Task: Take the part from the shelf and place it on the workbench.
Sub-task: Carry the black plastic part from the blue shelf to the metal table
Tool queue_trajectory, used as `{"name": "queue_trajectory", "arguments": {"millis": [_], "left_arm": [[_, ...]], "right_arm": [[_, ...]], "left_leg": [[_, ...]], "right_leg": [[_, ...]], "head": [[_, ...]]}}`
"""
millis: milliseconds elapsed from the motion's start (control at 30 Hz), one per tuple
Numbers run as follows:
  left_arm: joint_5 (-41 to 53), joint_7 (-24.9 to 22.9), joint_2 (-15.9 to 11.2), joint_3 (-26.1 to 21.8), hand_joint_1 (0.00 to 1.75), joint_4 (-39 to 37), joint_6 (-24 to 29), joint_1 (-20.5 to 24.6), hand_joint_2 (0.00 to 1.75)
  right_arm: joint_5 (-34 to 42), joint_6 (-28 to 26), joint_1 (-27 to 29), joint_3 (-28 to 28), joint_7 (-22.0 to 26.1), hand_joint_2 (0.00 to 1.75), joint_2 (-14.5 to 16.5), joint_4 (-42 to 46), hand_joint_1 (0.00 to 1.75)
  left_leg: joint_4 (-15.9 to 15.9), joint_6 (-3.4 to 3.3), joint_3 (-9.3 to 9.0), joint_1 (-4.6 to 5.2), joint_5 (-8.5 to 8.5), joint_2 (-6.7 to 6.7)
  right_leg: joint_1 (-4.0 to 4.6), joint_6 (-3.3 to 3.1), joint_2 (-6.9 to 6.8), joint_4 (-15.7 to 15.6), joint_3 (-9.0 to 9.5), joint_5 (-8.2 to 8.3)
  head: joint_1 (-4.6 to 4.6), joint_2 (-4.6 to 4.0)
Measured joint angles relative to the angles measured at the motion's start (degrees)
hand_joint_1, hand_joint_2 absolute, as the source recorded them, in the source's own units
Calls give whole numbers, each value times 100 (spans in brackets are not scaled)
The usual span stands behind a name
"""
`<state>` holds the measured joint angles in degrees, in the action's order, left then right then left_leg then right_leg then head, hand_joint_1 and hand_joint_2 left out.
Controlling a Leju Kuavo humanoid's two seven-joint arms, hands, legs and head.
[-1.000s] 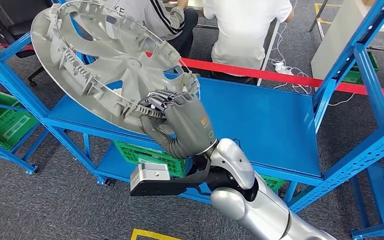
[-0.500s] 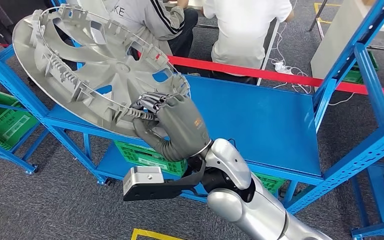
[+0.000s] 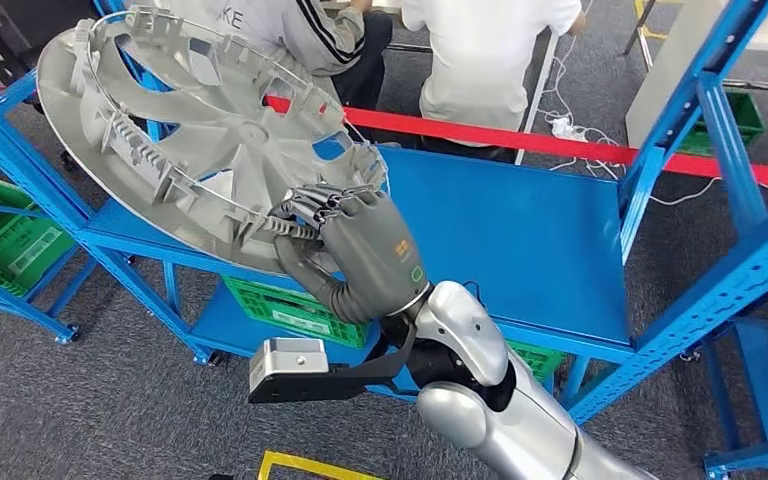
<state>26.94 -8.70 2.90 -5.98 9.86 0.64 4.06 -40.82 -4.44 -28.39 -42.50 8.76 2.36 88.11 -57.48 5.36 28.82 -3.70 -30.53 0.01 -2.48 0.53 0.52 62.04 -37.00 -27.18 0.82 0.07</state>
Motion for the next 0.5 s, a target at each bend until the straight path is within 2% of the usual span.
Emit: {"name": "queue_trajectory", "arguments": {"millis": [67,100,167,200,233,267,333,367,400,467,500], "left_arm": [[7,-9,10,1,0,0,-9,8,175],[11,-11,15,0,0,0,-10,10,175],[16,-16,16,0,0,0,-11,12,175],[17,-18,17,0,0,0,-11,10,175],[17,-20,16,0,0,0,-11,9,175],[18,-21,16,0,0,0,-11,11,175],[19,-22,16,-1,0,1,-11,24,175],[19,-22,15,-1,0,2,-11,34,175],[21,-21,15,0,0,3,-11,41,175],[28,-22,15,0,0,4,-11,49,175],[32,-22,19,-1,0,4,-11,45,175]], "right_arm": [[-12,0,4,3,-9,175,5,3,175],[-20,0,5,3,-11,175,6,6,175],[-42,0,7,3,-17,175,7,14,175],[-53,0,9,3,-21,175,7,16,175],[-60,0,11,3,-25,175,7,17,175],[-65,1,11,3,-27,175,7,18,175],[-65,2,11,3,-31,175,7,26,175],[-66,3,12,4,-31,175,7,32,175],[-66,4,13,4,-31,175,7,39,175],[-67,5,17,5,-28,175,7,46,175],[-67,7,18,5,-25,175,5,47,175]], "left_leg": [[-174,16,78,-18,-157,5],[-422,-1,177,-6,-339,7],[-1187,-59,491,55,-778,6],[-1506,-87,615,89,-905,5],[-1657,-126,658,121,-922,4],[-1565,-176,586,152,-822,4],[-863,-291,189,218,-506,4],[-521,-317,-2,251,-379,7],[-291,-331,-109,283,-299,6],[-187,-340,-97,334,-209,2],[-159,-374,-49,335,-152,0]], "right_leg": [[20,-106,-3,2,-40,33],[31,-148,-8,-10,-58,58],[81,-213,-19,-15,-114,110],[112,-236,-21,-15,-149,138],[144,-252,-21,-15,-184,170],[172,-260,-18,-15,-218,205],[207,-251,-12,-15,-279,280],[218,-231,-11,-22,-302,322],[220,-202,-13,-30,-316,366],[209,-126,-23,-78,-327,471],[204,-87,-26,-108,-334,525]], "head": [[-20,0],[-33,0],[-53,0],[-59,0],[-61,0],[-61,0],[-61,0],[-57,0],[-57,0],[-54,0],[-55,0]]}}
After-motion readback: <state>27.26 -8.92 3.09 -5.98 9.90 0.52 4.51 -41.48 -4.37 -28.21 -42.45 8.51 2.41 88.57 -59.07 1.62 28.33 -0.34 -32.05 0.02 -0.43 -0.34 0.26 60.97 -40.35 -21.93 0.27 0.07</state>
